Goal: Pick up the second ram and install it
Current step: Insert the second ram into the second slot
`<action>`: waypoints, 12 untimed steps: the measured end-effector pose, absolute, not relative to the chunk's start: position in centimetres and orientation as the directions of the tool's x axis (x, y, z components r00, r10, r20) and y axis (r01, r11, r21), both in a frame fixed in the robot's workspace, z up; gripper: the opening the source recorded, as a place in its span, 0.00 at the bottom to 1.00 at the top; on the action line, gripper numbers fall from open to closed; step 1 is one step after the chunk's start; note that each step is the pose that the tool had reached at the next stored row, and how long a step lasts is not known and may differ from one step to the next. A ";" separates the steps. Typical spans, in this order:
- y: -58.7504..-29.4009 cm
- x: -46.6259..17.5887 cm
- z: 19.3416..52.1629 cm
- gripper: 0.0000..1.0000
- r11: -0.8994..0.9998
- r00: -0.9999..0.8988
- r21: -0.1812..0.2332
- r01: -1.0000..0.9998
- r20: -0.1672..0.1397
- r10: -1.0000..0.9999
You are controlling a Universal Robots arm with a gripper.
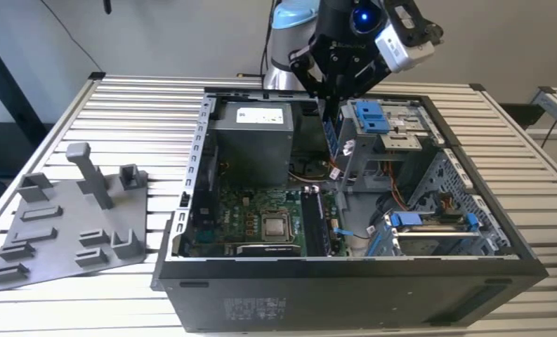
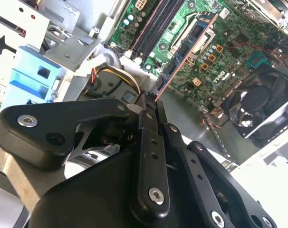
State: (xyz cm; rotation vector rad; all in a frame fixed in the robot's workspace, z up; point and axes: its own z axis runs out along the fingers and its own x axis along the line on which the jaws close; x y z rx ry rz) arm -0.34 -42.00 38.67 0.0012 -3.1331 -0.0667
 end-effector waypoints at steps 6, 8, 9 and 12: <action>-42.4 -0.2 38.5 0.14 0.999 -1.000 0.043 0.007 0.008 0.007; -42.5 -0.2 38.4 0.14 0.999 -1.000 0.043 0.012 0.008 0.012; -42.6 -0.2 38.4 0.14 0.999 -1.000 0.042 0.016 0.008 0.016; -42.7 -0.2 38.3 0.14 0.998 -0.999 0.043 0.039 0.008 0.038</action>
